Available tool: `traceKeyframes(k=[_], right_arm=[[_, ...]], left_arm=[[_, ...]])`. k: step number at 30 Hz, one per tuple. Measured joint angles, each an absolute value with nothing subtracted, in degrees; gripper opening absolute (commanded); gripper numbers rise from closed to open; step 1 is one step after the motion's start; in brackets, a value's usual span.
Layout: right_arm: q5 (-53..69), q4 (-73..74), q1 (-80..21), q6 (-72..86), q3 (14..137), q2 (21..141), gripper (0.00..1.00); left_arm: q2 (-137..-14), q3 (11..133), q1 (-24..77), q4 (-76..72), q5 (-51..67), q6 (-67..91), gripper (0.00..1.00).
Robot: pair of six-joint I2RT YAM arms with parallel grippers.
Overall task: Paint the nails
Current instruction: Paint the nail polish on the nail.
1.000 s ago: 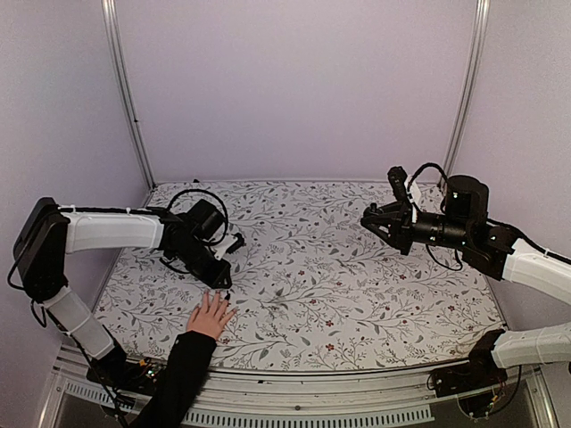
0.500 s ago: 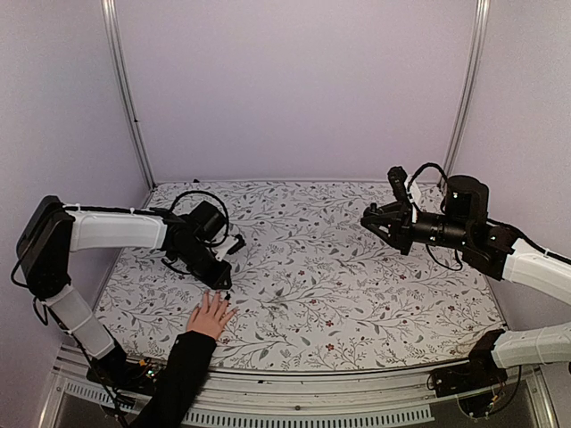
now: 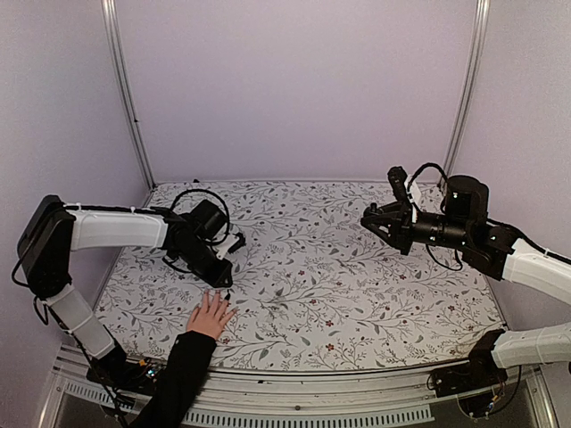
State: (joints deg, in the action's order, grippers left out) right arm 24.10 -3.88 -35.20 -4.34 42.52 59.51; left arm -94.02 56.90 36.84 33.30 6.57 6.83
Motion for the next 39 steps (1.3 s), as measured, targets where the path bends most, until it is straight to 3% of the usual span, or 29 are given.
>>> traceKeyframes(k=[39], right_arm=[[24.16,-3.90,-35.20,-4.32,42.35,58.08,0.00]], left_arm=[[-91.57,58.89,39.07,35.92,6.07,6.39,0.00]])
